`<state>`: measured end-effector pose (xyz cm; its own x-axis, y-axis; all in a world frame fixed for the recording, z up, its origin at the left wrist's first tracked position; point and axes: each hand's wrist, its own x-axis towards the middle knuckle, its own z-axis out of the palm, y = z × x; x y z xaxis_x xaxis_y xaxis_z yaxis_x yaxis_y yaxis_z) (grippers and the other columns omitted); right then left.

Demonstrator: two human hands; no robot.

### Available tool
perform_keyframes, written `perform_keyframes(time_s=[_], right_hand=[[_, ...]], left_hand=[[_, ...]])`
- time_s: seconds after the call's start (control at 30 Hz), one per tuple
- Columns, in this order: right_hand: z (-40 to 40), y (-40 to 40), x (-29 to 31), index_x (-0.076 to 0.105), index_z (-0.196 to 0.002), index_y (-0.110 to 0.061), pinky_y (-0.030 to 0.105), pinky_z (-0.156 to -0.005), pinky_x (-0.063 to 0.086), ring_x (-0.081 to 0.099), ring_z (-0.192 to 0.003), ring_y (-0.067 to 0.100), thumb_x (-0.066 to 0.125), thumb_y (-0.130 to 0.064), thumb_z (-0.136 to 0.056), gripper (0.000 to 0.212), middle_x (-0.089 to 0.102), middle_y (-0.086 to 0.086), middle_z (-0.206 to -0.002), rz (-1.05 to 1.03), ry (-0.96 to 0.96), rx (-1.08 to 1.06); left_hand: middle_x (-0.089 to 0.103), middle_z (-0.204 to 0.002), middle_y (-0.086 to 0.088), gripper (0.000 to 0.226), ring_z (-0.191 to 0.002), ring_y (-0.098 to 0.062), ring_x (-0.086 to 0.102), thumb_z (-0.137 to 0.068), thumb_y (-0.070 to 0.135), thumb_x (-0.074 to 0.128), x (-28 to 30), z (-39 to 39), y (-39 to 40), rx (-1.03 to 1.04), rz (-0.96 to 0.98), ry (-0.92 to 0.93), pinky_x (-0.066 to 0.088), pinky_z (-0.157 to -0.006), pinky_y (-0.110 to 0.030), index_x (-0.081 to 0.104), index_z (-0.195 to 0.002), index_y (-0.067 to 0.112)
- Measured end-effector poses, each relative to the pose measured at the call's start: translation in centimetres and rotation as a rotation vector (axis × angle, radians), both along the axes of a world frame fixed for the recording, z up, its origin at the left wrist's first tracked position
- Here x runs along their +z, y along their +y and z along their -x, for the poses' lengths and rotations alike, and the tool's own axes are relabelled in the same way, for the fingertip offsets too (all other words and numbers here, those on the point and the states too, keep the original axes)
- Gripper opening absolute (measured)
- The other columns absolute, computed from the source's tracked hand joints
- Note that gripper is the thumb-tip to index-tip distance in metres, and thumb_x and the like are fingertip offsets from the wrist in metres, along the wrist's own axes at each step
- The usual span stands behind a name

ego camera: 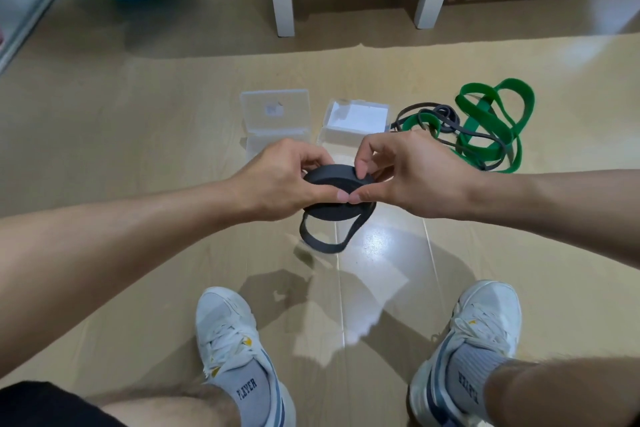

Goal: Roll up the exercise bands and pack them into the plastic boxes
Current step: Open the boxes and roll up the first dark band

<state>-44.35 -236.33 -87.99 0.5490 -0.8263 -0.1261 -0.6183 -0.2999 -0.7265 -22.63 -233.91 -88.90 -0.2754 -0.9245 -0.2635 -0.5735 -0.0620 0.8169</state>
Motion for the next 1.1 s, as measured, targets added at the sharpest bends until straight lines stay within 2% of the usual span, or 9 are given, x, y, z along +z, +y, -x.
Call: perform_keyframes(time_s=[0.13, 0.2, 0.3, 0.47, 0.67, 0.8, 0.9, 0.97, 1.1], right_hand=[[-0.1, -0.2, 1.4, 0.059, -0.082, -0.027, 0.037, -0.074, 0.058, 0.072, -0.078, 0.012, 0.088, -0.034, -0.076, 0.031, 0.075, -0.013, -0.08, 0.058, 0.111, 0.028], [0.0, -0.4, 2.0, 0.058, -0.081, -0.024, 0.034, -0.071, 0.057, 0.069, -0.073, 0.011, 0.088, -0.035, -0.076, 0.032, 0.074, -0.012, -0.077, 0.089, 0.152, 0.03], [0.1, -0.5, 2.0, 0.058, -0.079, -0.024, 0.031, -0.068, 0.054, 0.067, -0.07, 0.01, 0.087, -0.037, -0.076, 0.032, 0.075, -0.009, -0.075, 0.092, 0.183, 0.03], [0.1, -0.1, 1.2, 0.062, -0.079, -0.023, 0.018, -0.062, 0.048, 0.067, -0.072, 0.007, 0.088, -0.041, -0.074, 0.032, 0.075, -0.01, -0.075, 0.054, 0.118, -0.016], [0.1, 0.1, 0.6, 0.062, -0.077, -0.024, 0.035, -0.078, 0.057, 0.072, -0.08, 0.013, 0.09, -0.039, -0.071, 0.033, 0.077, -0.005, -0.08, 0.02, 0.021, -0.063], [0.1, 0.2, 0.4, 0.062, -0.077, -0.025, 0.043, -0.078, 0.059, 0.072, -0.078, 0.015, 0.092, -0.034, -0.07, 0.032, 0.076, -0.006, -0.078, -0.02, -0.016, -0.073], [-0.2, 0.3, 0.8, 0.056, -0.077, -0.031, 0.04, -0.074, 0.058, 0.068, -0.075, 0.009, 0.088, -0.034, -0.073, 0.033, 0.072, -0.013, -0.075, 0.063, 0.129, 0.016], [-0.7, 0.4, 1.1, 0.048, -0.079, -0.033, 0.039, -0.07, 0.057, 0.061, -0.072, 0.003, 0.085, -0.034, -0.074, 0.037, 0.067, -0.017, -0.076, 0.123, 0.201, 0.077], [-1.2, 0.4, 1.3, 0.041, -0.081, -0.031, 0.04, -0.063, 0.053, 0.05, -0.066, 0.003, 0.08, -0.029, -0.077, 0.039, 0.058, -0.013, -0.073, 0.196, 0.269, 0.133]], left_hand=[[0.073, -0.069, 0.007, 0.018, -0.06, -0.004, 0.064, -0.077, 0.022, 0.089, 0.0, -0.6, -0.2, 0.006, -0.015, -0.074, 0.05, -0.061, -0.023, 0.071, -0.08, 0.021], [0.073, -0.07, 0.006, 0.018, -0.061, -0.009, 0.064, -0.076, 0.023, 0.089, -0.1, -1.1, -0.3, 0.014, -0.009, -0.136, 0.055, -0.063, -0.031, 0.072, -0.079, 0.021], [0.076, -0.075, -0.002, 0.018, -0.073, -0.026, 0.073, -0.076, 0.02, 0.089, -0.1, -1.3, -0.1, 0.055, -0.055, -0.052, 0.063, -0.072, -0.042, 0.072, -0.081, 0.017], [0.077, -0.08, -0.001, 0.017, -0.078, -0.02, 0.075, -0.08, 0.014, 0.085, 0.1, -1.1, 0.5, 0.114, -0.136, 0.141, 0.064, -0.074, -0.041, 0.068, -0.083, 0.015], [0.075, -0.095, -0.007, 0.027, -0.089, -0.025, 0.074, -0.071, 0.022, 0.083, -0.3, -0.8, 0.9, 0.157, -0.205, 0.335, 0.062, -0.085, -0.053, 0.061, -0.084, 0.012], [0.071, -0.1, -0.008, 0.024, -0.092, -0.023, 0.072, -0.078, 0.015, 0.082, -0.6, -0.8, 0.9, 0.119, -0.255, 0.406, 0.062, -0.087, -0.044, 0.06, -0.089, 0.012], [0.074, -0.097, 0.009, 0.03, -0.091, -0.006, 0.07, -0.077, 0.029, 0.088, -0.2, -0.7, 0.4, -0.043, -0.047, -0.051, 0.056, -0.083, -0.029, 0.067, -0.097, 0.025], [0.071, -0.093, 0.017, 0.03, -0.09, -0.003, 0.068, -0.075, 0.042, 0.085, 0.7, 0.1, 0.3, -0.146, 0.12, -0.397, 0.057, -0.079, -0.031, 0.066, -0.096, 0.036], [0.073, -0.08, 0.009, 0.02, -0.076, -0.014, 0.067, -0.077, 0.044, 0.082, 2.1, 1.8, 0.3, -0.147, 0.156, -0.561, 0.056, -0.063, -0.034, 0.073, -0.087, 0.029]])
